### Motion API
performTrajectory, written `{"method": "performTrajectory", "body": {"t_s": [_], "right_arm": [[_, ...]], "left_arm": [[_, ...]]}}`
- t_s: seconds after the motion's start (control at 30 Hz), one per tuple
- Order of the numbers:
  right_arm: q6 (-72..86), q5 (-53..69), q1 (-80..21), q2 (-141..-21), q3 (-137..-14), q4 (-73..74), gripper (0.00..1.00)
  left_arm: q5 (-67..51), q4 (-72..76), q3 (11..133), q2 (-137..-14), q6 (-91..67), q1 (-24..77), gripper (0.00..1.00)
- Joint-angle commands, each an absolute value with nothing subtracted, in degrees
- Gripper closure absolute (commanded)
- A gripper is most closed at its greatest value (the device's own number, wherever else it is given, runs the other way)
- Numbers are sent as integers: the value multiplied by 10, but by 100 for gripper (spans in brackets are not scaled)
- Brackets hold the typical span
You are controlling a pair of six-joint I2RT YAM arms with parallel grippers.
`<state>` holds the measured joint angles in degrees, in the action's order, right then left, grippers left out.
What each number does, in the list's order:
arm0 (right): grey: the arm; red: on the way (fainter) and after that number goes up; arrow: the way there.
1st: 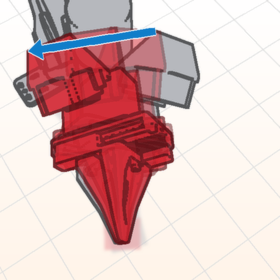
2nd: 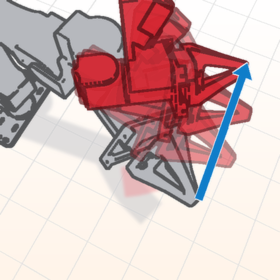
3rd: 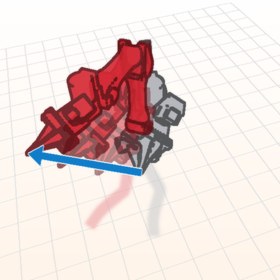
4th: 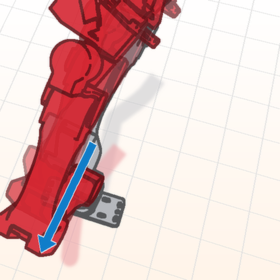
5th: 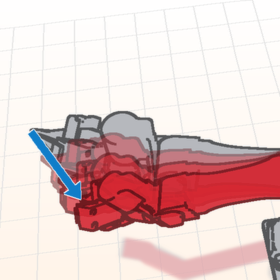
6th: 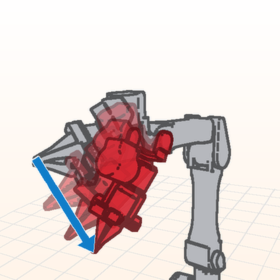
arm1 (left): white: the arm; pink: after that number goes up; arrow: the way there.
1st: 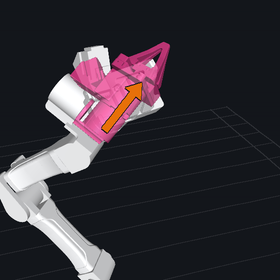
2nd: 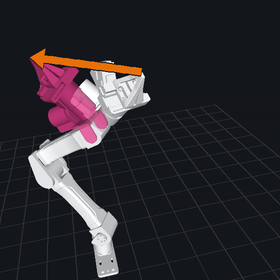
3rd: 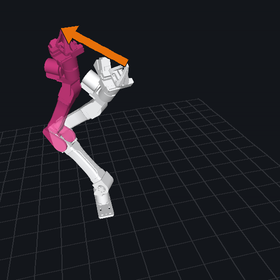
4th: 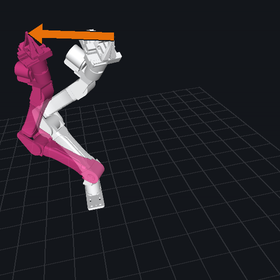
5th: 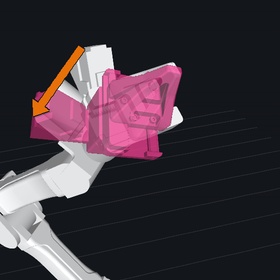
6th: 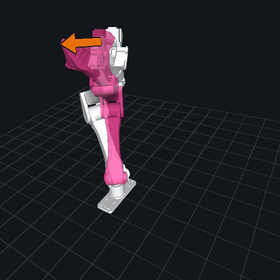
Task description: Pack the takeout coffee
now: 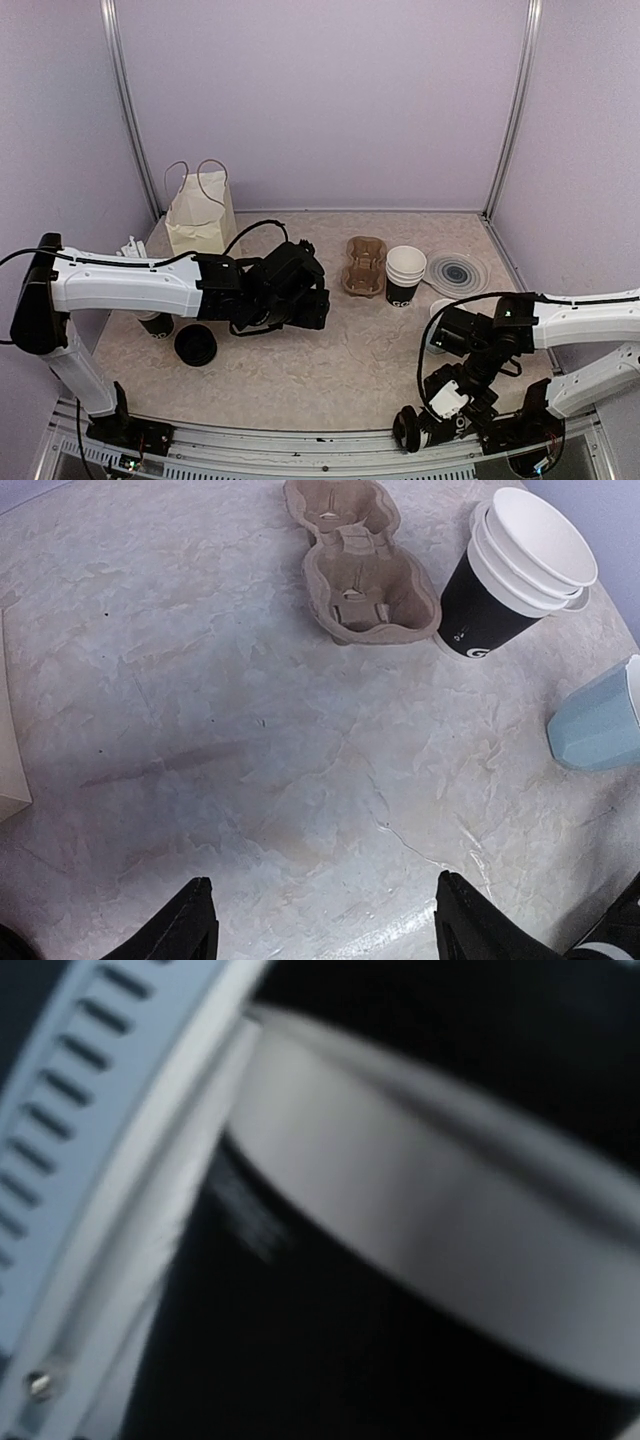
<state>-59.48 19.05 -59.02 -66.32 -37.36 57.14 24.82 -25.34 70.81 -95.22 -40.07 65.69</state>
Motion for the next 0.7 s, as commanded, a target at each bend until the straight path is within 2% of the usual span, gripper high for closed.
{"method": "performTrajectory", "body": {"t_s": [0.0, 0.23, 0.37, 0.53, 0.67], "right_arm": [[-537, 158, -615, -695, -370, 483, 3], [-447, 172, -625, -789, -401, 444, 0], [-437, 183, -627, -800, -405, 428, 1], [-433, 193, -627, -812, -417, 408, 20], [-430, 214, -626, -806, -424, 373, 23]], "left_arm": [[265, -258, 728, -950, -407, 655, 27], [269, -267, 722, -938, -404, 653, 27], [267, -242, 694, -918, -399, 655, 27], [264, -209, 645, -879, -381, 658, 27], [259, -179, 596, -829, -351, 664, 27]]}}
